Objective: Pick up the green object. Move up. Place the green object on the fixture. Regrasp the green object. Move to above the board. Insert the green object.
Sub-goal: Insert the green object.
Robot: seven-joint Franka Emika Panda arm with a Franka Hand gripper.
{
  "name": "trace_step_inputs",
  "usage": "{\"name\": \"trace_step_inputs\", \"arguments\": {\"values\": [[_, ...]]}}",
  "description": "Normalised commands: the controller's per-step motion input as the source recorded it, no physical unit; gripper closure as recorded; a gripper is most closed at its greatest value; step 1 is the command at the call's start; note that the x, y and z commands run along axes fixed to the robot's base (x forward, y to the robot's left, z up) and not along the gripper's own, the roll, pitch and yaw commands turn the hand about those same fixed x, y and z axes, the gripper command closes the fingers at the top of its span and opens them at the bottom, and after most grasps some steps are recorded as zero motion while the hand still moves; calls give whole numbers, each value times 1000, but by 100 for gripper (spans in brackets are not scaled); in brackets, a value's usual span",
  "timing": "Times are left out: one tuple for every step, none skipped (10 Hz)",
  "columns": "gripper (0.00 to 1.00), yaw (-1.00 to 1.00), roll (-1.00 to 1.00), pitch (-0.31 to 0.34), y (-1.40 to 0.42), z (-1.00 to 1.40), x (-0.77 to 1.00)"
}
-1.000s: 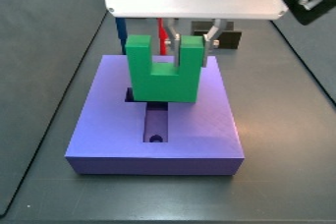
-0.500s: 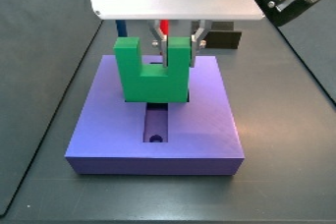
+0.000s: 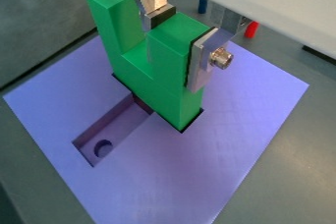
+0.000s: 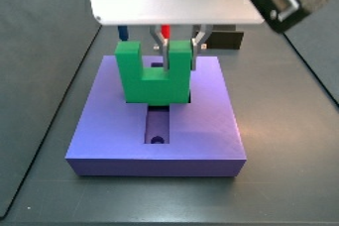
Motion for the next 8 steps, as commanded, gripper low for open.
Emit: {"name": "trace_step_inputs", "arguments": {"values": [[100, 217, 317, 4, -77, -354, -23], [100, 49, 189, 50, -17, -534, 37], [100, -51, 27, 67, 0, -817, 183], [100, -160, -17, 11, 0, -969, 117], [100, -149, -33, 0, 0, -906, 63], [100, 0, 0, 0, 0, -57, 0], [100, 0, 11, 0, 0, 0, 0], [100, 0, 0, 0, 0, 0, 0]]}}
